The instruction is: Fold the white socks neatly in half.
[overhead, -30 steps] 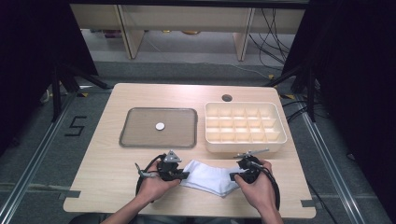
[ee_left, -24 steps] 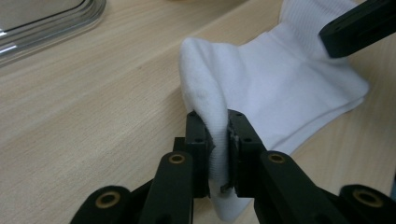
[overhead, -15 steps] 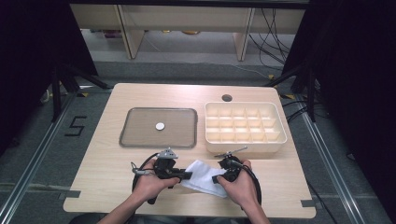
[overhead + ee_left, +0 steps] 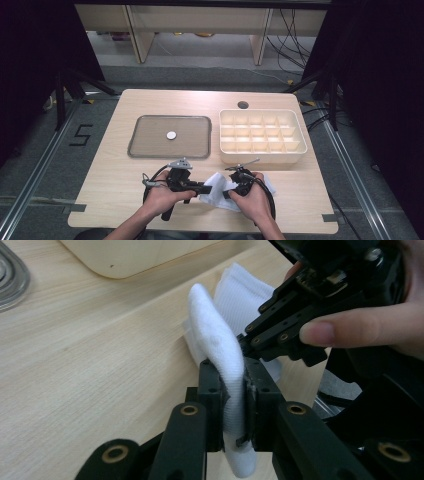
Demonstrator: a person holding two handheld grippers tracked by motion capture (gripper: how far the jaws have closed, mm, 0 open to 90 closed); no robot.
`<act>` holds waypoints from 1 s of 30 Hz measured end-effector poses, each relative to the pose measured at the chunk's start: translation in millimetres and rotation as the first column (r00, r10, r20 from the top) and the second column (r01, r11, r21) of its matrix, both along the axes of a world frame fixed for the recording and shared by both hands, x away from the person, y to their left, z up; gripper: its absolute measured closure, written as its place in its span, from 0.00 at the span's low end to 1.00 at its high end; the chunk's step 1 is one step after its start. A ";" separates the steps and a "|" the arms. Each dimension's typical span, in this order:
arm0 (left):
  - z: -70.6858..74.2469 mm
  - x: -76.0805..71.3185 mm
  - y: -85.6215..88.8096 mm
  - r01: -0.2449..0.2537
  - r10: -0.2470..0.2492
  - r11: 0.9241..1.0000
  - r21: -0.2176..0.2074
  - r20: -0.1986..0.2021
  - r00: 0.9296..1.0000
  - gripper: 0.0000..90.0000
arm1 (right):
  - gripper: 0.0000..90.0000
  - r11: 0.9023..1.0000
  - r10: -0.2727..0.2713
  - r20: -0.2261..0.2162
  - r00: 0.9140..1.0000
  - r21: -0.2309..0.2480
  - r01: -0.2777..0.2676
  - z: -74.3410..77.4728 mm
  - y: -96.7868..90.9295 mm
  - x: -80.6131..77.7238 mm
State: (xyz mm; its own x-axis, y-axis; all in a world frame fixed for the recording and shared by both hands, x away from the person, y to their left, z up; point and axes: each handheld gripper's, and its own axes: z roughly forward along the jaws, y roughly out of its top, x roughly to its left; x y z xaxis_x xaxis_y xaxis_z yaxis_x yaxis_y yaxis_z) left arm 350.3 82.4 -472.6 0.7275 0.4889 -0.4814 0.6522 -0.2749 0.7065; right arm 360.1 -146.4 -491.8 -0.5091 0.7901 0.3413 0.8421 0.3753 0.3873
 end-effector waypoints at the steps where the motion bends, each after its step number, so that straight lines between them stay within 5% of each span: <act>1: 0.3 0.0 -0.3 0.006 -0.006 1.000 -0.003 0.001 1.000 0.89 | 1.00 1.000 -0.003 -0.003 1.000 0.012 0.003 -0.1 1.6 -0.6; 2: 0.8 -0.3 -0.9 0.009 -0.009 1.000 -0.010 -0.002 1.000 0.89 | 1.00 0.999 -0.037 -0.029 0.999 0.003 0.037 1.2 3.2 -2.4; 12: 3.8 -0.8 -1.9 -0.001 0.001 1.000 -0.024 0.008 1.000 0.89 | 1.00 0.999 -0.024 -0.037 0.999 0.027 0.025 -0.4 13.9 -4.1; 16: 4.6 -0.6 -0.7 -0.010 0.010 0.999 -0.033 0.008 1.000 0.89 | 0.99 0.998 -0.006 -0.006 1.000 0.059 0.006 3.6 9.5 -3.6; 22: 6.1 -0.5 0.5 -0.017 0.017 0.999 -0.033 0.012 1.000 0.89 | 1.00 0.995 -0.082 0.068 0.994 0.064 0.077 25.4 -24.7 -0.5; 23: 6.3 -0.8 0.5 -0.026 0.026 0.999 -0.030 0.016 1.000 0.89 | 1.00 0.987 -0.160 0.094 0.983 0.018 0.159 30.2 -47.5 3.0; 24: 6.3 -0.8 0.5 -0.026 0.026 0.999 -0.030 0.016 1.000 0.89 | 1.00 0.987 -0.160 0.094 0.983 0.018 0.159 30.2 -47.5 3.0; 25: 6.4 -0.9 -0.2 -0.030 0.030 0.999 -0.037 0.014 0.999 0.89 | 1.00 0.968 -0.247 0.117 0.962 -0.008 0.249 33.1 -70.0 4.3; 27: 6.7 -0.5 -0.8 -0.024 0.025 0.999 -0.039 0.014 1.000 0.89 | 1.00 0.958 -0.268 0.139 0.953 -0.063 0.279 34.3 -92.2 7.2; 28: 6.8 -0.1 -1.4 -0.021 0.022 0.999 -0.046 0.013 1.000 0.89 | 1.00 0.939 -0.332 0.114 0.936 -0.055 0.339 33.4 -100.0 7.6; 29: 6.8 -0.1 -1.4 -0.021 0.022 0.999 -0.046 0.013 1.000 0.89 | 1.00 0.939 -0.332 0.114 0.936 -0.055 0.339 33.4 -100.0 7.6; 30: 7.4 0.1 -2.1 -0.018 0.019 0.999 -0.048 0.011 1.000 0.89 | 1.00 0.926 -0.329 0.170 0.929 -0.136 0.353 26.7 -115.6 11.7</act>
State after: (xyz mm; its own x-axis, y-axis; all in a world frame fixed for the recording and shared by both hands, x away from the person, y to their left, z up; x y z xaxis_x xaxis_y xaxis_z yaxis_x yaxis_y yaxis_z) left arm 350.4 80.3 -465.2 0.7245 0.4788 -0.4959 0.6483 -0.2289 0.7262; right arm 371.8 -262.0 -465.1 -0.2326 0.9625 0.1394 0.8709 0.1424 0.4704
